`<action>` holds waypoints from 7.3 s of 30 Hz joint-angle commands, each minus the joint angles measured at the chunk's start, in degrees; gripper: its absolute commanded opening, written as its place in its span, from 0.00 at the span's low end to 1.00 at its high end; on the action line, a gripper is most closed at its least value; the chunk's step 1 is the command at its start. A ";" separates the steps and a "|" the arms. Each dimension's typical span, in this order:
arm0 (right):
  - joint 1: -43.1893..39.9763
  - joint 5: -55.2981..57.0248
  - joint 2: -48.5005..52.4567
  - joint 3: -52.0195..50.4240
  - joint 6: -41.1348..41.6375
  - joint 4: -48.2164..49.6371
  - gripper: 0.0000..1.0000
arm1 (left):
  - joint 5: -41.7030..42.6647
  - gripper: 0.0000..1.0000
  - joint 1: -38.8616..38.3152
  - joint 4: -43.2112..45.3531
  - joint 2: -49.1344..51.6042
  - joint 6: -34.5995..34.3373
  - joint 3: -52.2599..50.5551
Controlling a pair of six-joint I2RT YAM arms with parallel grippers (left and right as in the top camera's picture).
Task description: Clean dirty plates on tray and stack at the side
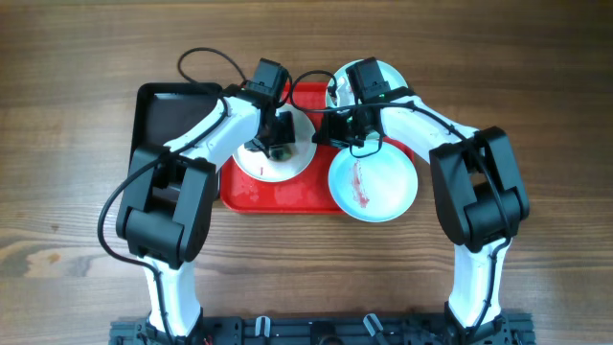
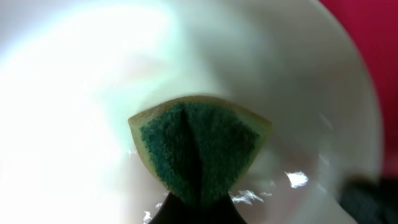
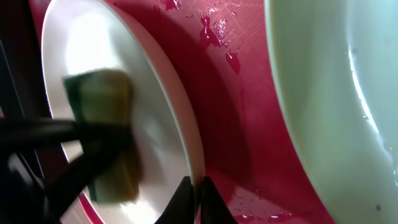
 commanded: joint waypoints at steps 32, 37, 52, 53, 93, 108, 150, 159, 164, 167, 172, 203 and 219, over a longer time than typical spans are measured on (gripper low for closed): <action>0.26 0.17 2.45 0.07 -0.04 -0.39 0.04 | -12.59 0.04 0.68 4.07 2.62 -3.02 -1.66; 0.26 0.17 2.45 0.07 -0.09 -0.39 0.04 | -27.96 0.04 0.66 -1.42 2.62 -15.06 -1.66; 0.26 0.13 2.45 0.07 0.00 -0.39 0.05 | 1.53 0.04 0.44 -15.54 2.62 2.54 -1.66; 0.26 0.09 2.45 0.07 -0.02 -0.42 0.04 | 6.67 0.04 0.44 -15.37 2.62 5.31 -1.66; 0.28 0.07 2.45 0.07 -0.07 -0.74 0.04 | -16.20 0.04 -1.40 -5.44 -10.40 -11.80 -1.64; 0.37 0.15 2.45 0.07 -1.55 0.04 0.17 | -14.80 0.04 2.69 -16.17 -20.20 -7.54 -1.66; 4.15 46.90 -25.31 0.09 1.29 -20.83 0.04 | -2.80 0.04 7.19 -15.17 -20.11 -7.58 -1.66; 7.28 60.81 -25.99 0.20 1.31 -26.10 0.04 | -2.80 0.04 7.19 -15.61 -20.09 -7.58 -1.66; 12.90 68.70 -25.99 0.24 1.53 -25.59 0.04 | -2.80 0.04 7.19 -15.78 -20.09 -7.58 -1.66; 15.69 73.81 -25.99 0.24 1.88 -24.74 0.04 | -2.80 0.04 7.19 -15.98 -20.09 -7.58 -1.66; 21.27 86.42 -25.99 0.24 3.37 -23.61 0.04 | -2.82 0.04 7.19 -16.02 -20.09 -7.58 -1.66; 38.14 115.99 -25.92 0.22 -1.46 -14.01 0.04 | -2.82 0.04 7.19 -17.51 -20.09 -7.58 -1.66; 19.10 44.35 -21.29 0.07 7.89 -13.90 0.04 | -2.82 0.04 7.19 -17.46 -20.11 -7.58 -1.66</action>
